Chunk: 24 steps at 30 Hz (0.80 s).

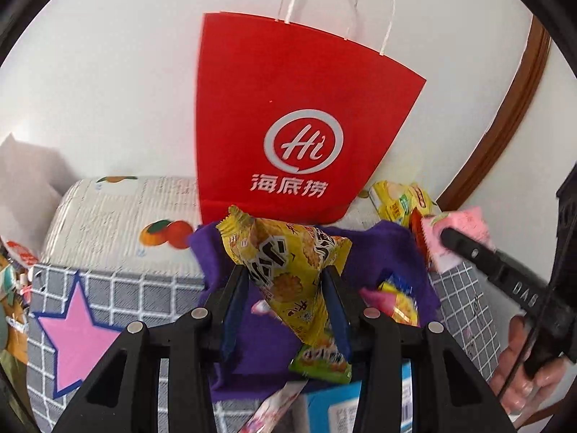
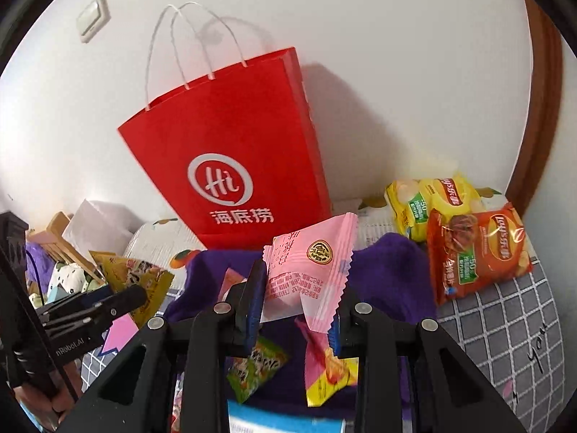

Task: Organize snacks
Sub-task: 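Carry the yellow packet and pink cake packet over the purple towel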

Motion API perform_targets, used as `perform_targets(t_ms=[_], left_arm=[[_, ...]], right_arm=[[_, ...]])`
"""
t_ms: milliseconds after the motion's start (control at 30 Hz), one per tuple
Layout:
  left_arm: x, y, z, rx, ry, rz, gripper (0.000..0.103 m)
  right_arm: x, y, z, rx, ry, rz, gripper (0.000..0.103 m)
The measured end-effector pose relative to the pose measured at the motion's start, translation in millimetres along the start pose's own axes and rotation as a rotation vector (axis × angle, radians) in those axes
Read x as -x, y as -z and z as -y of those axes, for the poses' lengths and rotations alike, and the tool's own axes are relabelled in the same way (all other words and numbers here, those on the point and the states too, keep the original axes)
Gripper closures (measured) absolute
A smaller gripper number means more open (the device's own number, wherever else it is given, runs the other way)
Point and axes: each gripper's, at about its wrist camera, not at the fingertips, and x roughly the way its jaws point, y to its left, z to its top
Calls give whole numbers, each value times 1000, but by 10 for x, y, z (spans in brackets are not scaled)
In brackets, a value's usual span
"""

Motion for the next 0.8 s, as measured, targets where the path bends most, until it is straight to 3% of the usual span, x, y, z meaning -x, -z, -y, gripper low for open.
perform_targets(t_ms=[133,200,333,800], left_arm=[[-228,1,-111,40,37,-12,63],[-353,5,-153,34,29,-64,63],[-392,8,-250,52,12,-73,63],[-544,39,-179,28,18,-130,63]], right_arm=[[-206,-1,213,-37,4,-63,73],[-281,10,281,-28,13,-93,73],[-444,32,421,-59,61,-125,73],[-849,173,339,-69,86,-230,72]])
